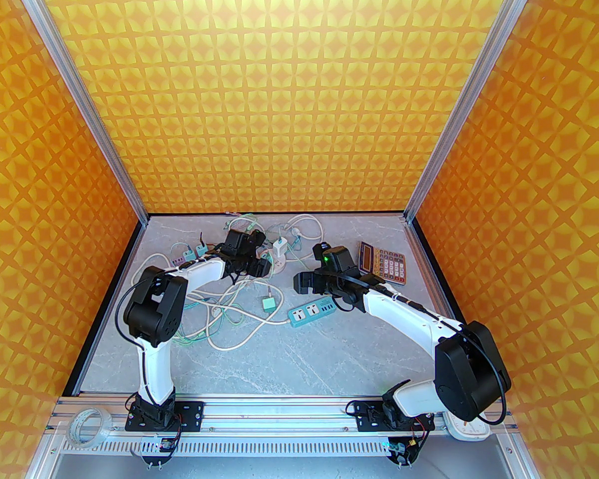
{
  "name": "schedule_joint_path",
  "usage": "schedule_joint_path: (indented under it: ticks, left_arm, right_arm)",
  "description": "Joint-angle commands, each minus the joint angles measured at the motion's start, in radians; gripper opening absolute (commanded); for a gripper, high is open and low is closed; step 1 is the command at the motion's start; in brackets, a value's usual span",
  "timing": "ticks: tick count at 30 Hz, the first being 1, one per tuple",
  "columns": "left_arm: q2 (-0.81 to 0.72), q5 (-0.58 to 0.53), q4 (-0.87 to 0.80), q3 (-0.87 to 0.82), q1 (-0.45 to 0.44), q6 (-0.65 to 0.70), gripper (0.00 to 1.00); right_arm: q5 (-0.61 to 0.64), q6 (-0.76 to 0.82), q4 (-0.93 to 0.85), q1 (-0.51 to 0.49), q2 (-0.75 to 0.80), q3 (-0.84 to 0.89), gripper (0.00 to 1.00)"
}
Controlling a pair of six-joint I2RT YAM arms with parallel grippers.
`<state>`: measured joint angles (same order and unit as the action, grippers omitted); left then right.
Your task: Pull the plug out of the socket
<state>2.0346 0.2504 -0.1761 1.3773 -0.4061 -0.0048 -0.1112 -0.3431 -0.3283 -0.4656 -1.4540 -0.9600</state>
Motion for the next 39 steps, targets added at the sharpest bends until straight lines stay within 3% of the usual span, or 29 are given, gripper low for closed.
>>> schedule_joint_path:
  ticks: [1,16,28,31,39]
  left_arm:
    - [0.02,0.029,0.03,0.041,-0.003,0.033,0.66]
    - [0.092,0.017,-0.04,0.152,-0.004,0.01,0.61]
    - [0.044,0.011,-0.016,0.105,-0.012,-0.003,0.36]
    - [0.031,-0.01,-0.027,0.097,-0.02,-0.038,0.42]
    - [-0.024,-0.159,-0.016,0.025,-0.087,-0.159,0.42]
  right_arm:
    - [0.007,0.015,-0.033,-0.007,-0.006,-0.034,0.98]
    - [0.006,0.014,-0.036,-0.008,-0.024,-0.04,0.98]
    - [-0.009,0.01,-0.022,-0.007,-0.028,-0.034,0.99]
    - [-0.02,0.006,-0.016,-0.008,-0.028,-0.034,0.99]
    - [-0.083,-0.037,0.032,-0.007,-0.071,-0.069,0.98]
